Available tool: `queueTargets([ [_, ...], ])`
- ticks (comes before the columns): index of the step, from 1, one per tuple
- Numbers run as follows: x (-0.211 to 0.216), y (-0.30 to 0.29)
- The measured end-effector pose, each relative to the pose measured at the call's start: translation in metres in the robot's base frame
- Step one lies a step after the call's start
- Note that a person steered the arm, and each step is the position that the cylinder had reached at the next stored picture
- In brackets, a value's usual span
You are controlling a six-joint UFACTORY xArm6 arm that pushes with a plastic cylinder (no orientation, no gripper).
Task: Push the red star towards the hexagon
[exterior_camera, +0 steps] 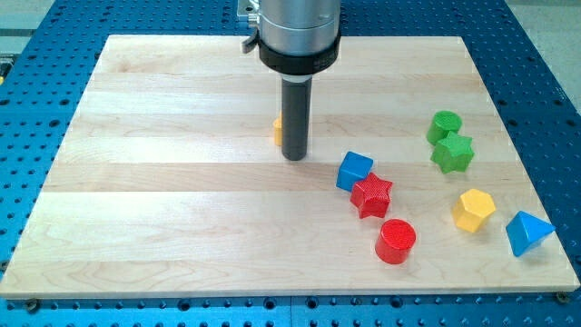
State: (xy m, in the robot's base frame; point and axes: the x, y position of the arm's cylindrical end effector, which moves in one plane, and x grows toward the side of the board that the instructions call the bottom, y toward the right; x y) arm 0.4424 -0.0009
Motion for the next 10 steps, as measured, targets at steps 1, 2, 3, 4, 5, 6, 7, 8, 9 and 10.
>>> queueTargets([
  [1, 0.024, -0.04],
  [2, 0.074, -0.036],
  [3, 0.119, 0.001],
  [4, 0.112, 0.05],
  [5, 0.096, 0.064],
  [6, 0.091, 0.055],
  [7, 0.083, 0.086],
  [8, 0.082, 0.138],
  [9, 0.082, 0.164],
  [10, 0.082, 0.164],
])
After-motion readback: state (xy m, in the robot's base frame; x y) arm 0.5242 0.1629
